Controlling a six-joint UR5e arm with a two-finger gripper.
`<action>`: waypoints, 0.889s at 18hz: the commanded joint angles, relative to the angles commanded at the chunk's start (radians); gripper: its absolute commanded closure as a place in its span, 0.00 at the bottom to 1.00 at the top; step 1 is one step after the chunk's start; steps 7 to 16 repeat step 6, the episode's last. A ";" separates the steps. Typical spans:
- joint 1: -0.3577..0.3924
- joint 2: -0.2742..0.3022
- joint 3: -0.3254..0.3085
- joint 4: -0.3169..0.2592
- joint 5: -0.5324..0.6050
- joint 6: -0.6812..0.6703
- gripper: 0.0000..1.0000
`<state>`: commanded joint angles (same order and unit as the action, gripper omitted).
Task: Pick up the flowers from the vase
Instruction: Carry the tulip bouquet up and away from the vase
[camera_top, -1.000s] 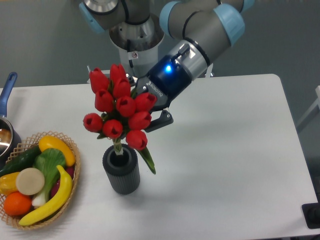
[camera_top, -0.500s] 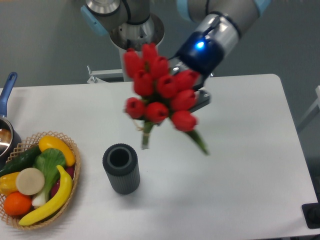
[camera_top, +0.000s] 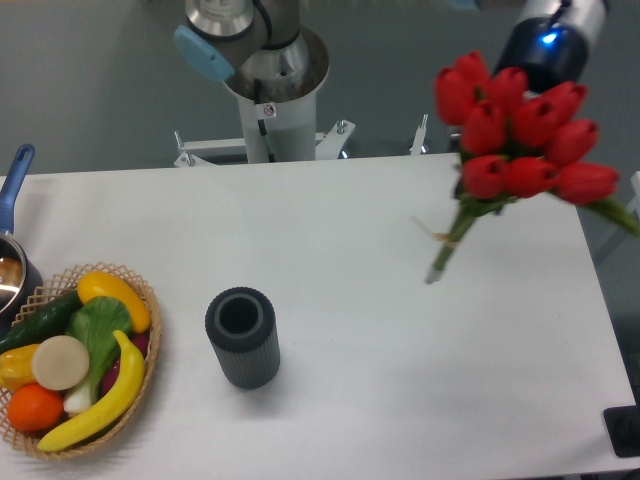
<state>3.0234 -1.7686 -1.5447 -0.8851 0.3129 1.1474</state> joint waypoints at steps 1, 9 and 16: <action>0.006 -0.003 0.002 0.000 0.000 0.000 0.57; 0.032 -0.028 0.012 0.002 0.002 0.011 0.57; 0.032 -0.028 0.012 0.002 0.002 0.011 0.57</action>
